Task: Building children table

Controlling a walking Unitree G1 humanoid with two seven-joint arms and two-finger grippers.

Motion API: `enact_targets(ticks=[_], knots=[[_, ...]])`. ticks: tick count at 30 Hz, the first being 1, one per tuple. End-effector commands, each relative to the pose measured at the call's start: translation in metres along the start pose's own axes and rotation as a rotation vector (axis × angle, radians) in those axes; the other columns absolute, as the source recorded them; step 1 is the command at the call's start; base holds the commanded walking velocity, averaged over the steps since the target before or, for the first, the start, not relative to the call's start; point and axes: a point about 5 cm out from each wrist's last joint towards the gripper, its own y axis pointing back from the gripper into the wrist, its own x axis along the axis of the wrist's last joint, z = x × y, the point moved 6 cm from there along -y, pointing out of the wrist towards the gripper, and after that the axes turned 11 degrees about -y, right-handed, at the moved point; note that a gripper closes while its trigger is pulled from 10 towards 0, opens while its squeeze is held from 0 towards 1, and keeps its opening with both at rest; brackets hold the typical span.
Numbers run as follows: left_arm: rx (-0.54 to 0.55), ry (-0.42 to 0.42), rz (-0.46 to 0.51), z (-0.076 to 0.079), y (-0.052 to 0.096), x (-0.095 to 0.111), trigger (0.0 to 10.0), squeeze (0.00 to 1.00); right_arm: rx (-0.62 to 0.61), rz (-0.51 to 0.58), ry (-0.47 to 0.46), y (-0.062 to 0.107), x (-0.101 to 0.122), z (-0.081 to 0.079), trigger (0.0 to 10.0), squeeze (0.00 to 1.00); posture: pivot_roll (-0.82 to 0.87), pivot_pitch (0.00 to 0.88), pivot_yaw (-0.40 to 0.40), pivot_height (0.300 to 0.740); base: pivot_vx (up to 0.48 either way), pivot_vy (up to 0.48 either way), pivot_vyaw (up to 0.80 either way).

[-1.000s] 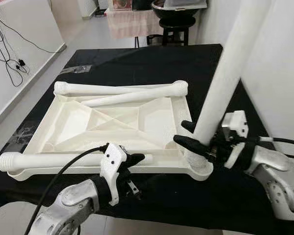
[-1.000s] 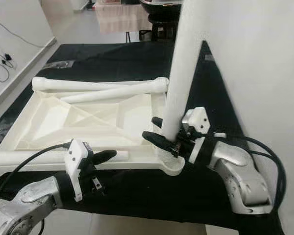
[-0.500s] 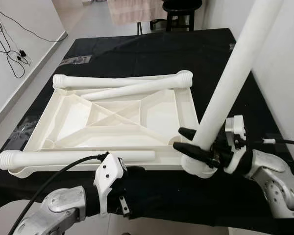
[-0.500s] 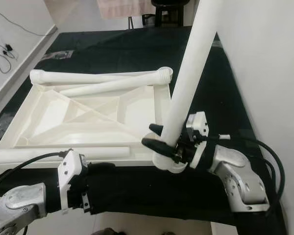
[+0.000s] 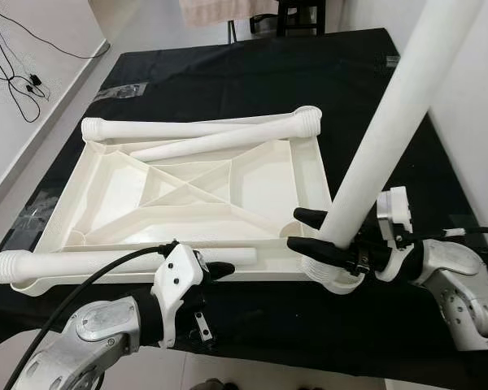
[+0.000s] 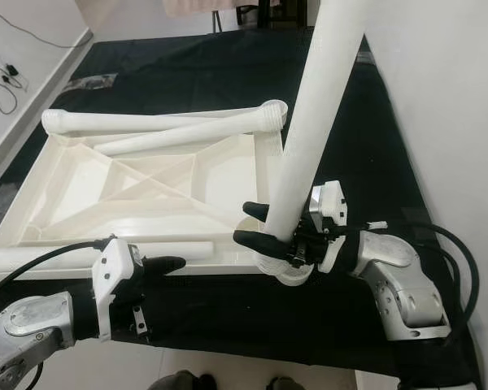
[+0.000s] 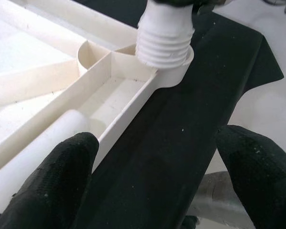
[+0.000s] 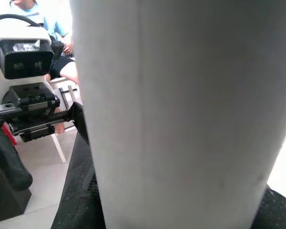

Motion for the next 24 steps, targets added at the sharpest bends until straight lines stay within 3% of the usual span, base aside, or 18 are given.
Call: enact_targets(ticks=[1, 5, 10, 17, 24], knots=[[-0.004, 0.007, -0.016, 0.002, 0.002, -0.004, 10.0, 0.0, 0.022, 0.011, -0.045, 0.004, 0.0, -0.006, 10.0, 0.0, 0.05, 0.233, 0.099, 0.74, 0.0, 0.0, 0.0], [-0.007, 0.005, -0.009, -0.001, -0.001, -0.003, 10.0, 0.0, 0.055, 0.053, -0.034, 0.009, 0.015, -0.011, 10.0, 0.0, 0.04, 0.231, 0.102, 0.74, 0.0, 0.0, 0.0], [-0.006, 0.004, -0.006, -0.001, -0.002, -0.003, 10.0, 0.0, 0.049, 0.042, -0.022, 0.01, 0.015, -0.009, 10.0, 0.0, 0.04, 0.229, 0.1, 0.74, 0.0, 0.0, 0.0], [-0.003, -0.007, -0.004, 0.001, -0.007, -0.004, 10.0, 0.0, -0.072, 0.059, 0.026, 0.015, 0.02, 0.016, 10.0, 0.0, 0.05, 0.234, 0.101, 0.74, 0.0, 0.0, 0.0], [-0.006, -0.014, -0.011, 0.002, -0.008, -0.006, 10.0, 0.0, -0.077, 0.053, 0.029, 0.014, 0.018, 0.015, 10.0, 0.0, 0.05, 0.232, 0.112, 0.74, 0.0, 0.0, 0.0]])
